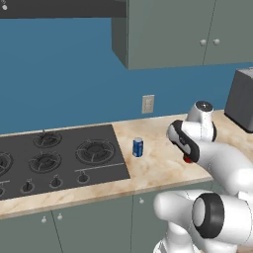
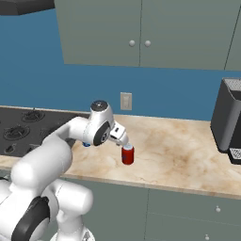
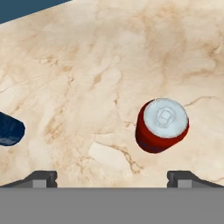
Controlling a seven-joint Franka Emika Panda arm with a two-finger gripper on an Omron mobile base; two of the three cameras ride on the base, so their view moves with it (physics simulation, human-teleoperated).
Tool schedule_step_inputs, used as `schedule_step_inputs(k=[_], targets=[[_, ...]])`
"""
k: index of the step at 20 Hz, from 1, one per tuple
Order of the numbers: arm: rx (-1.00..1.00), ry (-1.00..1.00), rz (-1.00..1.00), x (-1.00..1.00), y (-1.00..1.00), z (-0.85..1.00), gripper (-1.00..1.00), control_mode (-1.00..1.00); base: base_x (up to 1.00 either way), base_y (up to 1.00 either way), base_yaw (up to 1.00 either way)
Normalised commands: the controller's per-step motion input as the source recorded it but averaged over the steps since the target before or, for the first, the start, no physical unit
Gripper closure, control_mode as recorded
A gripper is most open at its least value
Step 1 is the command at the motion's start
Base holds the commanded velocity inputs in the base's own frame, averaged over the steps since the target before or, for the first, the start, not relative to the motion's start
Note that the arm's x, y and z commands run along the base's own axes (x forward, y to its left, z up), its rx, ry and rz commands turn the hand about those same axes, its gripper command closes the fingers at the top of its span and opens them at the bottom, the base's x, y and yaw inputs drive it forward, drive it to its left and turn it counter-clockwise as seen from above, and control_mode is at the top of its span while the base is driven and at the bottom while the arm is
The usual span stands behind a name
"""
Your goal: Four empty soda cans are scattered around the kitchen. Gather all the cans and cluster them next to the stove for recycling.
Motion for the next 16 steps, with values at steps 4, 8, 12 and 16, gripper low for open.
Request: schedule_step_inputs(k=[4,8,12,16], targets=[[0.00,0.00,0.00,0.00,-0.41,0.11,-1.00,-1.00,0.00,0.00,0.00],[0.00,0.00,0.00,0.00,-0.31,0.07,-1.00,-1.00,0.00,0.00,0.00],[0.00,0.02,0.01,0.06,-0.16,0.00,-1.00,-1.00,0.00,0.00,0.00],[-0.01,0.01,0.03,0.19,-0.08,-0.14,-1.00,-1.00,0.00,0.00,0.00]])
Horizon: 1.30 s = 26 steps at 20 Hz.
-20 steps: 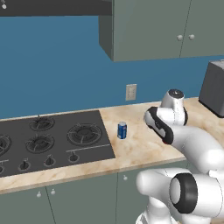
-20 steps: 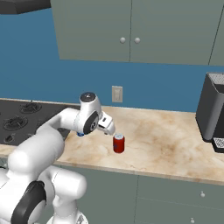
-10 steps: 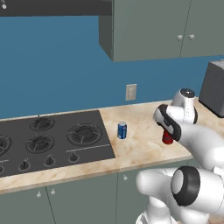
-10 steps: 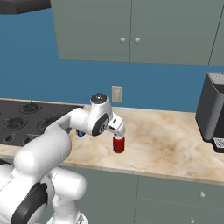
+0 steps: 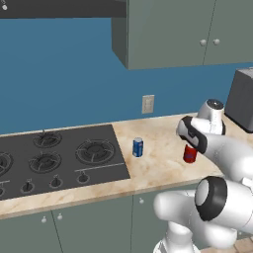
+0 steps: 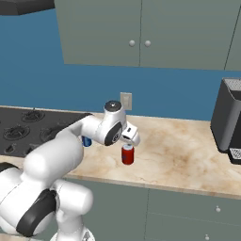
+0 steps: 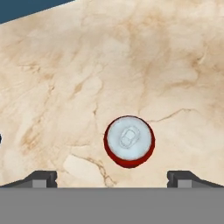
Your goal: Four empty soda cans are scattered around the kitchen. Gather all the cans and cluster them next to the stove for recycling.
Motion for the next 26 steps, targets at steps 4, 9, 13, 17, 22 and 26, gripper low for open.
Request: schedule_step_inputs(k=[4,9,13,17,22,26], targets=[[-0.02,0.00,0.07,0.23,-0.14,-0.16,-1.00,-1.00,0.00,0.00,0.00],[-0.03,0.10,0.04,0.01,-0.14,-0.15,-1.00,-1.00,0.00,0.00,0.00],[0.00,0.26,0.00,-0.01,-0.03,-0.19,-1.00,-1.00,0.00,0.00,0.00],[0.00,0.17,0.02,0.00,-0.08,-0.18,-1.00,-1.00,0.00,0.00,0.00],[0.00,0.03,0.06,0.06,-0.10,-0.19,-1.00,-1.00,0.00,0.00,0.00],[0.00,0.00,0.07,0.05,-0.04,-0.20,-1.00,-1.00,0.00,0.00,0.00]])
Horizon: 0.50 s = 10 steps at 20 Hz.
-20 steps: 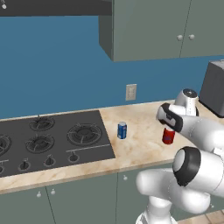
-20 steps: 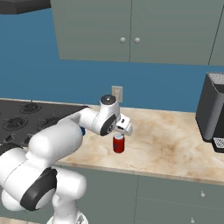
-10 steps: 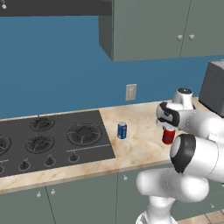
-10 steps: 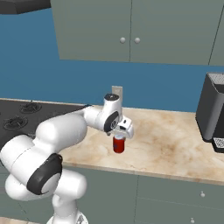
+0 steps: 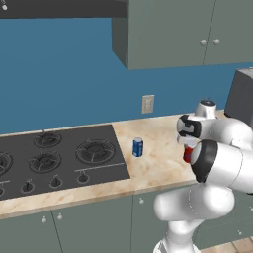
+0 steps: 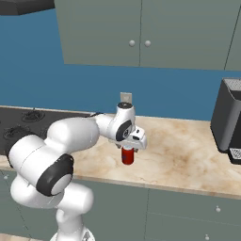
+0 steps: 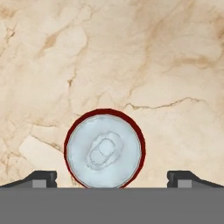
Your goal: Four empty soda cans are scattered around the kitchen. Gather all the cans and cluster them next to the stove for recycling.
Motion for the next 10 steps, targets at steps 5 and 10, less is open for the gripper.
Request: schedule_step_inputs(k=[5,10], targets=[[0.00,0.00,0.03,0.04,0.00,-0.17,-1.00,-1.00,0.00,0.00,0.00],[0.00,0.00,0.02,0.09,0.00,-0.09,-1.00,-1.00,0.00,0.00,0.00]])
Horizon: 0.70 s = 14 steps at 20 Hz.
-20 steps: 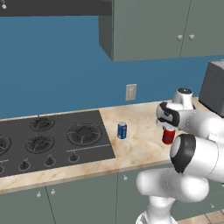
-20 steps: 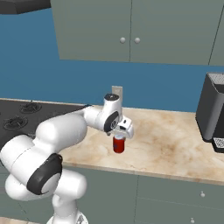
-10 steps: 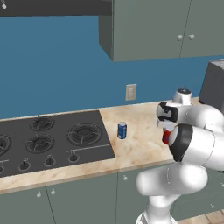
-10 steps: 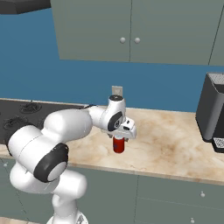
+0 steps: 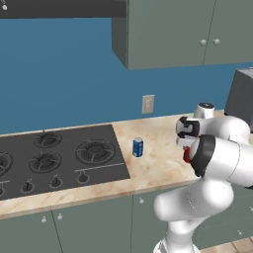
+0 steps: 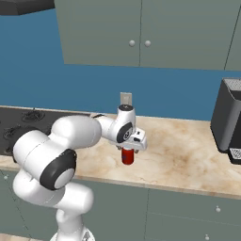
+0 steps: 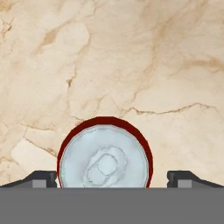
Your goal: Four empty soda cans are scattered around the kitchen. Gather all the cans and cluster them next to the stove for recycling.
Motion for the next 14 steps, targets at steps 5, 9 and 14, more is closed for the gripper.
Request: schedule_step_inputs(k=[5,9,14], targets=[[0.00,0.00,0.02,0.07,0.00,-0.06,-1.00,-1.00,0.00,0.00,0.00],[0.00,0.00,0.02,0.05,0.00,-0.10,-1.00,-1.00,0.00,0.00,0.00],[0.00,0.08,0.04,-0.04,-0.02,-0.14,1.00,-1.00,0.00,0.00,0.00]])
